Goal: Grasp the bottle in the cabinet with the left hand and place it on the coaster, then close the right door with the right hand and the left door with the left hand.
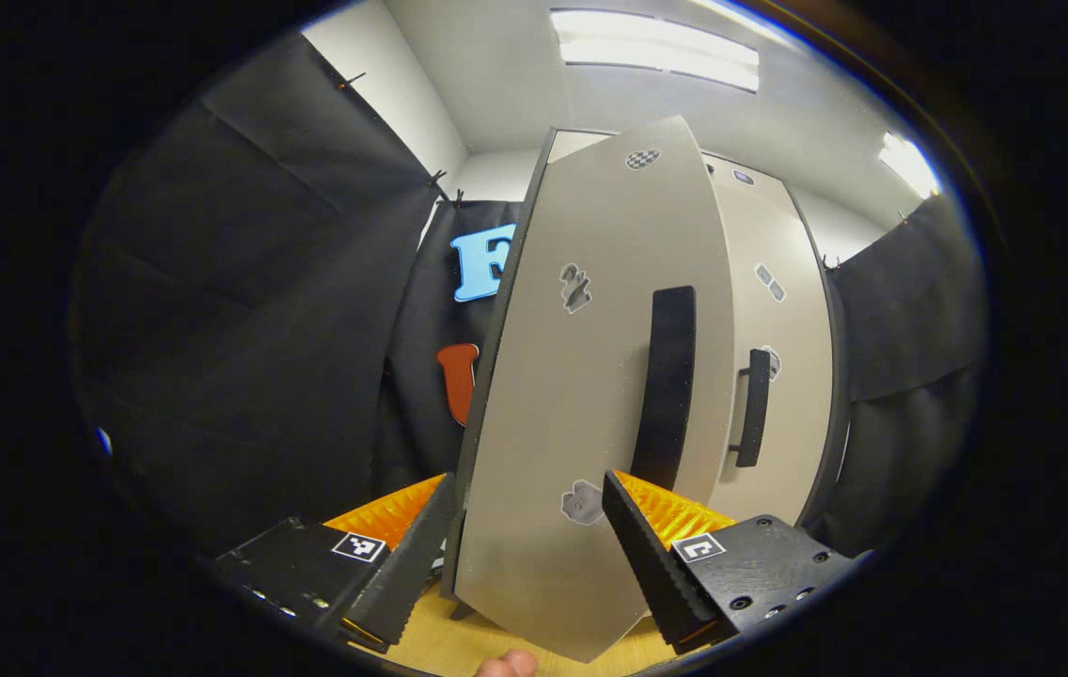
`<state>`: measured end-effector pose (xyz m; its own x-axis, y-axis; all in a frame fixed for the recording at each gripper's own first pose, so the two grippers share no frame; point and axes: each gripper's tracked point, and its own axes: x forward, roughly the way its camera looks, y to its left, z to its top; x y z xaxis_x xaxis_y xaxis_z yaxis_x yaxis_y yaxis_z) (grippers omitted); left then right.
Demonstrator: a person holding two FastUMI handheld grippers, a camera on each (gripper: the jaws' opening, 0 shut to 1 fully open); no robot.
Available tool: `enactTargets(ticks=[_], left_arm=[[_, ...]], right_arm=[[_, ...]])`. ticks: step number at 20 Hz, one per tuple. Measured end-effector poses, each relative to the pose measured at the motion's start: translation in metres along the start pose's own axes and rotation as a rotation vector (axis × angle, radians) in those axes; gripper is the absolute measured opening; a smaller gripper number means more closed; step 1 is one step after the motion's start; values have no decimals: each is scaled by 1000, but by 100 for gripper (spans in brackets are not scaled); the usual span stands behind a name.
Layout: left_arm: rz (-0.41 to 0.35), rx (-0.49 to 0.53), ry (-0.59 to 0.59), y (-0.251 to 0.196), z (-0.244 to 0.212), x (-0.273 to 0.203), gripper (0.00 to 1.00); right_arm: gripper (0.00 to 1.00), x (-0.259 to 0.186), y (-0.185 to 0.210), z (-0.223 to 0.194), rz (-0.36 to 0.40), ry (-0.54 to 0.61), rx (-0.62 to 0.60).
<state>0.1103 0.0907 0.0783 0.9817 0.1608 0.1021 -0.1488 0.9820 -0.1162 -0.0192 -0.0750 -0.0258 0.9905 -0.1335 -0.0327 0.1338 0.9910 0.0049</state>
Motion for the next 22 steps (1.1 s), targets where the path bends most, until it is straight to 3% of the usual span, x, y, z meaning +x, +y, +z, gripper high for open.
enactTargets(ticks=[5,6,10,11,14,15,17,22], left_arm=[[-79,-20,33,-16,-10,-18,95],[-75,-18,30,-15,-10,-27,99],[-71,-28,69,-14,-38,-59,99],[-72,-24,84,-15,-49,-69,90],[-55,5,155,-14,-88,-95,99],[-64,-11,191,-18,-103,-105,95],[-73,-43,252,-28,-125,-122,95],[-50,-31,274,-24,-138,-141,95]], right_arm=[[83,4,1,-4,-6,9,-4],[83,5,5,-4,4,12,-2],[83,9,26,-13,44,24,-4],[83,9,31,-16,53,26,-3],[83,13,49,-28,99,63,6],[83,13,54,-30,116,79,14],[83,14,62,-24,142,74,17],[83,15,68,-23,159,73,-8]])
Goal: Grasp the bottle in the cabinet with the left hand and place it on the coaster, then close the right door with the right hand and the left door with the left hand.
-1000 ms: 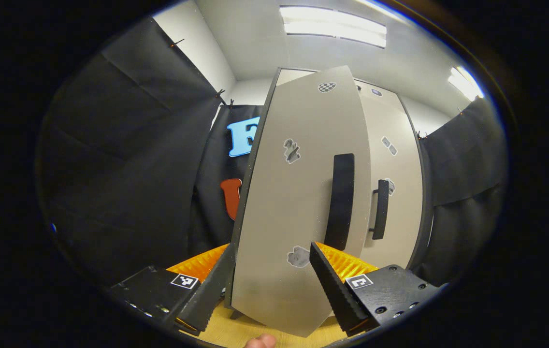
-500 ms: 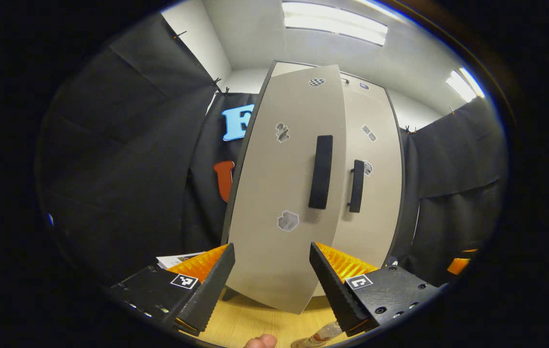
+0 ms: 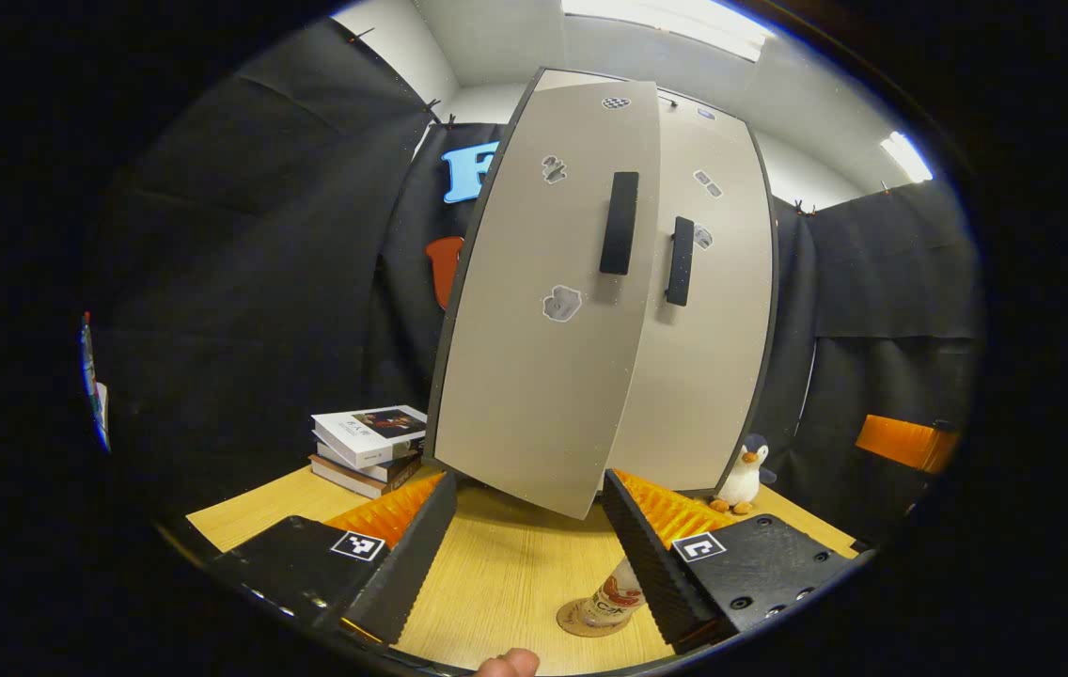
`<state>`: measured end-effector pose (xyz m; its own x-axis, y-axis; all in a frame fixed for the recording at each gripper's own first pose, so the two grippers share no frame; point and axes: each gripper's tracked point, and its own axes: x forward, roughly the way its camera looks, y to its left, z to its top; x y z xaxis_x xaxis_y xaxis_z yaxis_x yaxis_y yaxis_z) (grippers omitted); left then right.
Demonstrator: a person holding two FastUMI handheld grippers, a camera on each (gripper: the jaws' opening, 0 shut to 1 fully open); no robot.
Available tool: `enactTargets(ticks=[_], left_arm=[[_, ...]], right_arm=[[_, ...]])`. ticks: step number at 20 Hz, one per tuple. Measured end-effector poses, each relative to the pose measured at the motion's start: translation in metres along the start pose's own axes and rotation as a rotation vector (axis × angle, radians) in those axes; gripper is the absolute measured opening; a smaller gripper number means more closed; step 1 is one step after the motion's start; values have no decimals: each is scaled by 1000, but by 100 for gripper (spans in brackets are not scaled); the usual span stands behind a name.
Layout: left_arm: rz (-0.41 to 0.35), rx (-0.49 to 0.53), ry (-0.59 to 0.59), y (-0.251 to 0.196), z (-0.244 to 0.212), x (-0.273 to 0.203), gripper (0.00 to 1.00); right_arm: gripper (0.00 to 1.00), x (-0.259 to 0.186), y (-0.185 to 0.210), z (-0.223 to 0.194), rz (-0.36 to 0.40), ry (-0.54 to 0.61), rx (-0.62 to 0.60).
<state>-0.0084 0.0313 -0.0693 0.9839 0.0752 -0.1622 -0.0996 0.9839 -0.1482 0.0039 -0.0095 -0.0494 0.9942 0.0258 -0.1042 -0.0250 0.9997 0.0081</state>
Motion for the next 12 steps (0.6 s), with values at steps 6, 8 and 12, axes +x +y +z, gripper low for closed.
enactTargets(ticks=[6,8,12], left_arm=[[12,73,-105,4,26,-2,95],[-11,79,-116,-2,32,1,99],[-26,115,-165,-6,51,-2,94]], right_arm=[[83,2,0,-4,-12,15,24],[83,3,1,-3,-13,13,23],[83,6,1,-5,-13,23,28]])
